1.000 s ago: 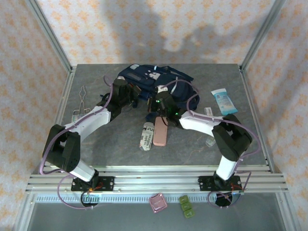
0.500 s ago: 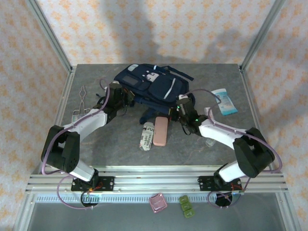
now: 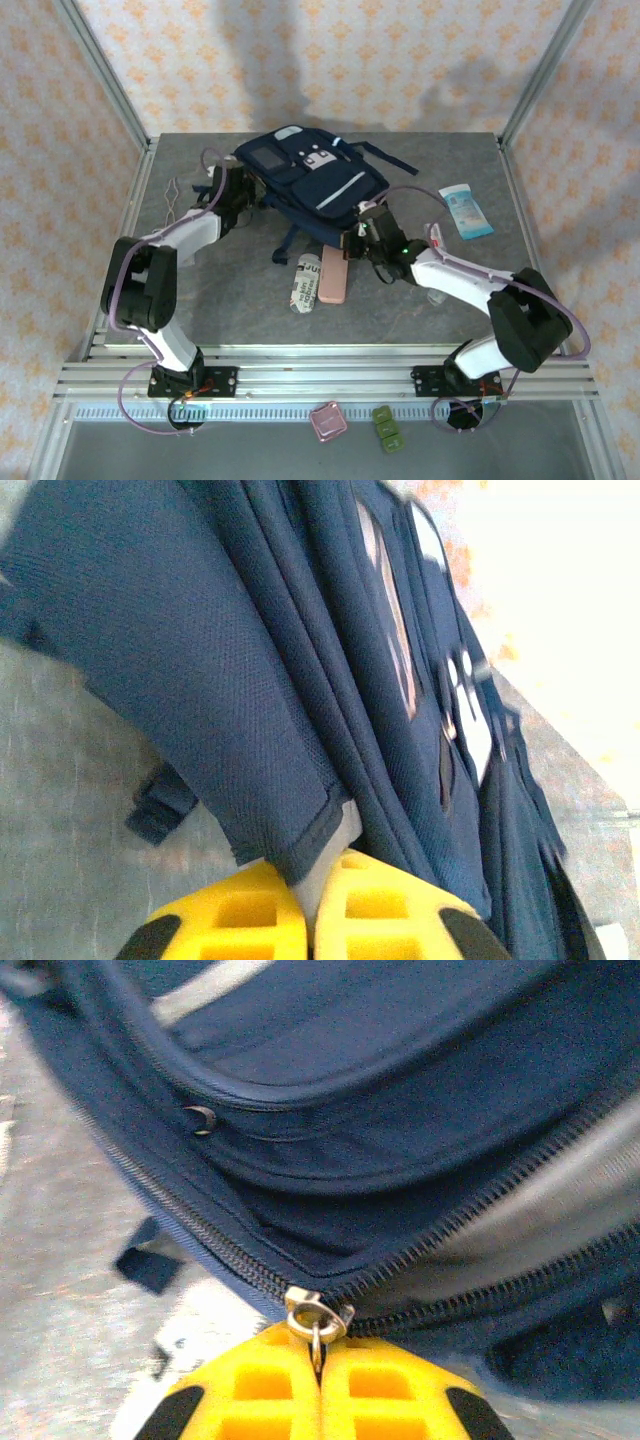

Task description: Pack the student bag

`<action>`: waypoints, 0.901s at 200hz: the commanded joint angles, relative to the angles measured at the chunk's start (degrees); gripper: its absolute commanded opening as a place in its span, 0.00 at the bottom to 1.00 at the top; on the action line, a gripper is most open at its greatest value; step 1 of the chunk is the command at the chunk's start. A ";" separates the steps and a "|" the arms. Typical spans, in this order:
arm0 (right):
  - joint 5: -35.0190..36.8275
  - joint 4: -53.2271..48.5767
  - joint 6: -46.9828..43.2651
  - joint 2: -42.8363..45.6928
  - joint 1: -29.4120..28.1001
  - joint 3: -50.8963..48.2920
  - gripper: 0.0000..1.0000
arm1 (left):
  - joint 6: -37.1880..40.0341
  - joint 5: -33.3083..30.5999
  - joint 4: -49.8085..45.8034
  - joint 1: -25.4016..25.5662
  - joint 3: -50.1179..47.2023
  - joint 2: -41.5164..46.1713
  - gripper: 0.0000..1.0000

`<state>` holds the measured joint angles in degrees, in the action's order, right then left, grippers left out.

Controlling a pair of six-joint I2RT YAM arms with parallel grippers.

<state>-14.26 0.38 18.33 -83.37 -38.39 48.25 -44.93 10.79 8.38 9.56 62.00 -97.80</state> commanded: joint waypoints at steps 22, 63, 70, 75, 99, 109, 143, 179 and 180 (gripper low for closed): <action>-8.38 6.99 5.83 -7.56 -4.19 7.39 0.00 | -0.03 0.84 5.35 -0.59 2.10 4.15 0.57; -9.85 9.18 7.46 -12.40 -6.14 10.37 0.00 | -3.08 3.80 2.49 2.67 -12.56 17.45 0.61; -9.93 9.49 7.60 -12.62 -6.15 10.40 0.00 | -3.91 3.76 1.71 3.65 -15.06 19.56 0.62; -10.01 9.70 7.63 -12.76 -6.22 10.37 0.00 | -4.57 3.54 1.29 4.42 -16.94 20.92 0.62; -10.33 9.55 7.76 -13.04 -6.33 10.81 0.00 | -9.17 1.97 2.74 8.36 -25.86 26.43 0.72; -10.44 9.55 7.67 -13.10 -6.41 10.81 0.00 | -12.35 2.66 6.36 9.33 -29.64 27.49 0.73; -10.74 9.46 7.44 -13.42 -6.67 10.81 0.00 | -19.94 2.80 20.64 12.47 -35.42 24.75 0.75; -10.92 8.77 7.45 -13.83 -7.56 11.05 0.00 | -18.20 0.56 24.97 16.34 -29.95 17.09 0.75; -10.90 8.72 7.44 -13.83 -7.57 11.11 0.00 | -18.19 0.51 25.04 16.44 -29.80 16.88 0.75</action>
<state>-23.55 6.24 25.76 -96.73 -44.45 56.90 -62.00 13.26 24.56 23.94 27.88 -77.71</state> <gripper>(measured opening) 0.040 0.751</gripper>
